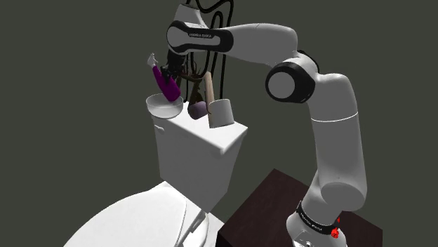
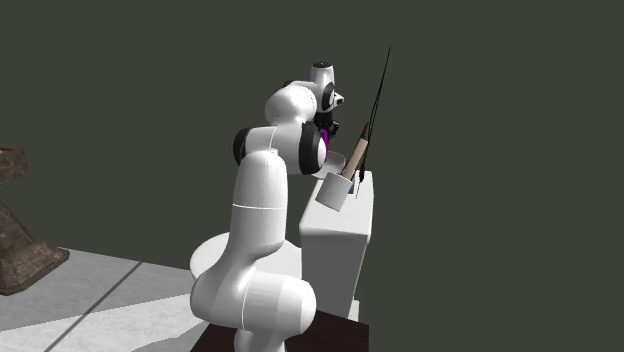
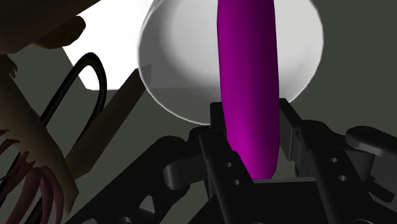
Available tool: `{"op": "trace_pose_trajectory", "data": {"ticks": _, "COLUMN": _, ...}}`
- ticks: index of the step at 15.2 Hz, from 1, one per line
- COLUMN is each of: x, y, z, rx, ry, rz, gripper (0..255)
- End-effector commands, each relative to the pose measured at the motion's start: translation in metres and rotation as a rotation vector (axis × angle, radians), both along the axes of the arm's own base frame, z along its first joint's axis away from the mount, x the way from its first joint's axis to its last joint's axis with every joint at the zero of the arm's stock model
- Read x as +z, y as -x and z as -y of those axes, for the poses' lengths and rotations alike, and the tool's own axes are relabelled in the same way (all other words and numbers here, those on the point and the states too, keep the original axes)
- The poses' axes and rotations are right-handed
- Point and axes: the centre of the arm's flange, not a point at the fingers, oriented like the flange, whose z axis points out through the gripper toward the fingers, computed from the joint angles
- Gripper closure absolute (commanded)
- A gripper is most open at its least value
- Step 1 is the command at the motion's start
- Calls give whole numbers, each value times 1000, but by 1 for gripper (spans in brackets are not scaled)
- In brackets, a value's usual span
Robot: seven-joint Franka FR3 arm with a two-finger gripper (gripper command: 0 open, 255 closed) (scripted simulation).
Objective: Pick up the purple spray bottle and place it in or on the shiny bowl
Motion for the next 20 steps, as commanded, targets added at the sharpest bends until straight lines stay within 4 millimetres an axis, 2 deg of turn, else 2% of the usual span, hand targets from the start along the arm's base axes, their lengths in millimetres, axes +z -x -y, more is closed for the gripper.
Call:
{"op": "trace_pose_trajectory", "data": {"ticks": 1, "x": -11, "y": 1, "z": 1, "rx": 0, "ry": 0, "rz": 1, "gripper": 255}}
{"op": "trace_pose_trajectory", "data": {"ticks": 3, "x": -20, "y": 1, "z": 1, "rx": 0, "ry": 0, "rz": 1, "gripper": 255}}
{"op": "trace_pose_trajectory", "data": {"ticks": 10, "x": -20, "y": 1, "z": 1, "rx": 0, "ry": 0, "rz": 1, "gripper": 255}}
{"op": "trace_pose_trajectory", "data": {"ticks": 11, "x": -20, "y": 1, "z": 1, "rx": 0, "ry": 0, "rz": 1, "gripper": 0}}
{"op": "trace_pose_trajectory", "data": {"ticks": 16, "x": -20, "y": 1, "z": 1, "rx": 0, "ry": 0, "rz": 1, "gripper": 0}}
{"op": "trace_pose_trajectory", "data": {"ticks": 20, "x": 27, "y": 20, "z": 4, "rx": 0, "ry": 0, "rz": 1, "gripper": 0}}
